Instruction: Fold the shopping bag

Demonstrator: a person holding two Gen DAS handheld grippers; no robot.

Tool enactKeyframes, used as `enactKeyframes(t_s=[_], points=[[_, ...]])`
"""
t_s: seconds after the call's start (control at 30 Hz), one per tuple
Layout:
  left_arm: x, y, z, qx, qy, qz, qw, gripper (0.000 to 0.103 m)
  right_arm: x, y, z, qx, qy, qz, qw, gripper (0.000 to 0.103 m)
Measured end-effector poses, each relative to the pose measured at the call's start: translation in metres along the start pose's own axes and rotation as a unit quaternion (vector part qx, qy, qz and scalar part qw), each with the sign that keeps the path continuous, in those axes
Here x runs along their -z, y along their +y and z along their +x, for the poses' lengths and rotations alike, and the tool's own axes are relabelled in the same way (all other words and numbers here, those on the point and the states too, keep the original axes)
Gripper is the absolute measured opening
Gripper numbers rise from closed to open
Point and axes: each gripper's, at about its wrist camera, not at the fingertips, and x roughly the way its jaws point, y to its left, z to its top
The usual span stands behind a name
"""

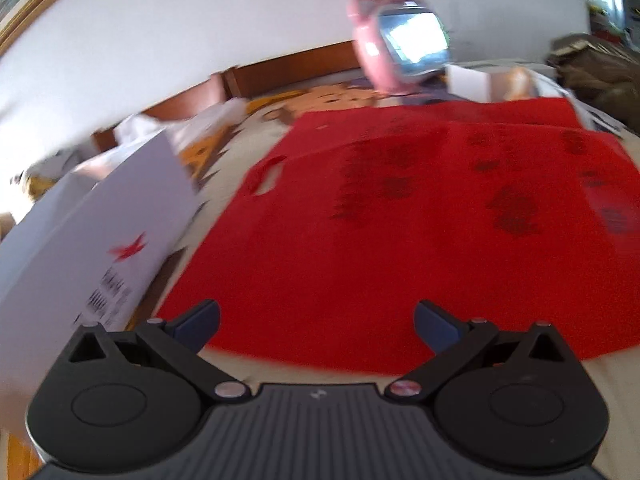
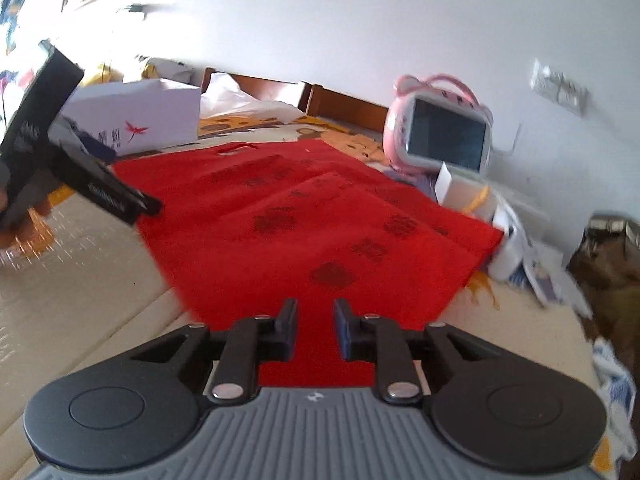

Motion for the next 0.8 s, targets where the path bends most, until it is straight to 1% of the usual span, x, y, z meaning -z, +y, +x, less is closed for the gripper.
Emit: enactKeyframes(t_s=[0.03, 0.07, 0.1, 0.17, 0.2, 0.23, 0.27, 0.3, 0.33, 0.37, 0.4, 0.43, 0.47, 0.5, 0.53, 0.6, 0.63, 0.7, 0.73, 0.77, 0.8], points=[[-0.002, -0.006, 0.0, -0.004, -0.004, 0.01, 0.9999, 0.102, 0.002, -0.001, -0.002, 0.003, 0.0, 0.001, 1.0, 0.063], [-0.004, -0.011, 0.0, -0.007, -0.011, 0.021, 0.9997, 0.102, 0.003, 0.0, -0.004, 0.005, 0.004, -0.004, 1.0, 0.071], [-0.005, -0.015, -0.001, -0.007, -0.023, 0.03, 0.9992, 0.102, 0.004, -0.001, -0.006, 0.002, 0.004, -0.005, 1.0, 0.073], [-0.006, -0.016, -0.006, 0.004, -0.049, 0.037, 0.9981, 0.102, 0.007, -0.012, -0.014, -0.011, 0.007, 0.011, 1.0, 0.079], [-0.006, -0.016, -0.008, 0.005, -0.061, 0.044, 0.9972, 0.102, 0.007, -0.018, -0.014, -0.014, 0.01, 0.023, 1.0, 0.08], [-0.005, -0.016, -0.012, 0.002, -0.077, 0.055, 0.9956, 0.103, 0.008, -0.036, -0.017, -0.024, 0.012, 0.06, 0.998, 0.08], [-0.005, -0.016, -0.015, -0.008, -0.096, 0.066, 0.9932, 0.102, 0.008, -0.053, -0.018, -0.035, 0.013, 0.099, 0.994, 0.08], [-0.006, -0.015, -0.016, -0.019, -0.111, 0.074, 0.9909, 0.102, 0.009, -0.07, -0.015, -0.044, 0.017, 0.14, 0.989, 0.08], [-0.007, -0.014, -0.015, -0.021, -0.116, 0.077, 0.9901, 0.102, 0.009, -0.084, -0.011, -0.053, 0.023, 0.173, 0.983, 0.081], [-0.008, -0.013, -0.012, -0.015, -0.116, 0.08, 0.9899, 0.102, 0.01, -0.098, 0.0, -0.063, 0.033, 0.205, 0.976, 0.081], [-0.008, -0.011, -0.008, -0.009, -0.113, 0.083, 0.9901, 0.102, 0.011, -0.105, 0.007, -0.067, 0.042, 0.22, 0.972, 0.081], [-0.008, -0.011, -0.004, -0.009, -0.108, 0.084, 0.9905, 0.102, 0.012, -0.111, 0.014, -0.072, 0.049, 0.236, 0.968, 0.085], [-0.006, -0.011, 0.001, -0.011, -0.099, 0.083, 0.9916, 0.102, 0.013, -0.117, 0.026, -0.087, 0.043, 0.257, 0.962, 0.088], [-0.005, -0.012, 0.006, -0.009, -0.085, 0.083, 0.9929, 0.103, 0.012, -0.119, 0.033, -0.102, 0.029, 0.27, 0.957, 0.089], [-0.005, -0.012, 0.009, -0.003, -0.072, 0.084, 0.9939, 0.103, 0.009, -0.12, 0.046, -0.118, 0.024, 0.292, 0.949, 0.089], [-0.005, -0.012, 0.01, 0.001, -0.069, 0.08, 0.9944, 0.102, 0.004, -0.12, 0.059, -0.131, 0.016, 0.309, 0.942, 0.089], [-0.004, -0.012, 0.011, 0.003, -0.068, 0.08, 0.9944, 0.103, -0.001, -0.12, 0.073, -0.161, 0.014, 0.32, 0.933, 0.089], [-0.004, -0.012, 0.011, 0.005, -0.068, 0.081, 0.9944, 0.102, -0.004, -0.124, 0.093, -0.195, 0.009, 0.359, 0.913, 0.086], [-0.004, -0.013, 0.011, 0.006, -0.068, 0.08, 0.9944, 0.102, -0.005, -0.126, 0.1, -0.202, 0.005, 0.378, 0.903, 0.079], [-0.004, -0.013, 0.011, 0.008, -0.068, 0.079, 0.9945, 0.102, -0.007, -0.129, 0.104, -0.206, 0.001, 0.396, 0.895, 0.068], [-0.004, -0.013, 0.011, 0.01, -0.068, 0.078, 0.9945, 0.103, -0.007, -0.13, 0.11, -0.202, 0.002, 0.413, 0.888, 0.064]])
